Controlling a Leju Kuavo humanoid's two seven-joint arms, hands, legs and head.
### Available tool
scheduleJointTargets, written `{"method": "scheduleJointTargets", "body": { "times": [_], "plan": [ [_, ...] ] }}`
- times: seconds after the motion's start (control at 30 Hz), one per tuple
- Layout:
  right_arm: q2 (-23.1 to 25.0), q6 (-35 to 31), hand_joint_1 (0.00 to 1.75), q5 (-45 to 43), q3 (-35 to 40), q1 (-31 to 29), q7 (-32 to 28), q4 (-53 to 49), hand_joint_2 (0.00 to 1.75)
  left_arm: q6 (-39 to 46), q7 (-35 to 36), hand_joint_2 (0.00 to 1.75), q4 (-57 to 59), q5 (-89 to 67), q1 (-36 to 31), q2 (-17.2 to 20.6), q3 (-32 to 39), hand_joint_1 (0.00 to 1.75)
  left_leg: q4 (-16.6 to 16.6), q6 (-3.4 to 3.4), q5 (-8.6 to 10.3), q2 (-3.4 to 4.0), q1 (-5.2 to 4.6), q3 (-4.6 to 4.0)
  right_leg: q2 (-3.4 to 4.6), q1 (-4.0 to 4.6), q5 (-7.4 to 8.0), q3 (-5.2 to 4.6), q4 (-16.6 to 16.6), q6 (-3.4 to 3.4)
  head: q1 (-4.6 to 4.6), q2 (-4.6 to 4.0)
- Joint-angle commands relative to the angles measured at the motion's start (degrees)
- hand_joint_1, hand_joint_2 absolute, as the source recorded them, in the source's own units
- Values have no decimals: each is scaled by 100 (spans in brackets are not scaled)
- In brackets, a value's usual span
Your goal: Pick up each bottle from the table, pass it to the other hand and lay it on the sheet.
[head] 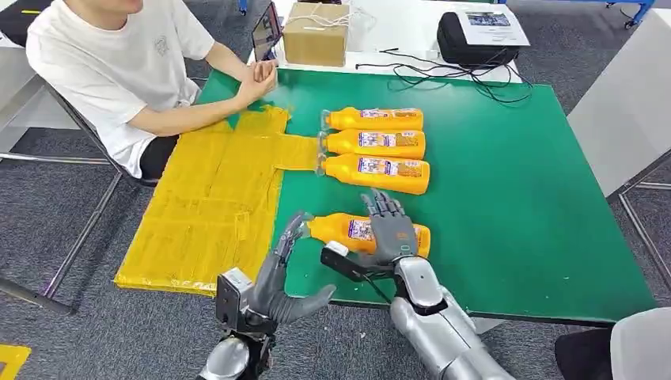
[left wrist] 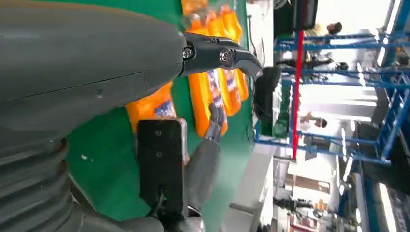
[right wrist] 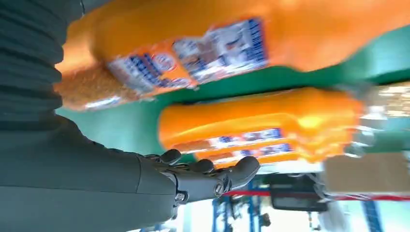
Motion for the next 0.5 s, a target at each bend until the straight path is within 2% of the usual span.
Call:
{"method": "scheduleJointTargets", "body": {
  "times": [0.03, 0.3, 0.5],
  "plan": [
    [-195, 297, 0, 108, 131, -315, 195, 324, 175, 59, 65, 175, -45, -43, 83, 96, 187, 0, -2, -8, -7, -1, 4, 18, 10, 3, -5, 17, -3, -8, 2, 0],
    [-225, 466, 0, 223, -56, -255, 421, 634, 175, 92, 87, 175, -26, -82, 108, 69, 214, 0, -4, -9, -8, -6, 5, 24, 8, 3, -7, 24, -3, -9, 0, 0],
    [-328, 1094, 0, 249, -195, -395, 655, 1044, 175, 129, 128, 175, -27, -159, 143, 24, 282, 0, -2, -7, -7, -6, 4, 18, 6, 2, -6, 18, -2, -7, 0, 0]
  ]
}}
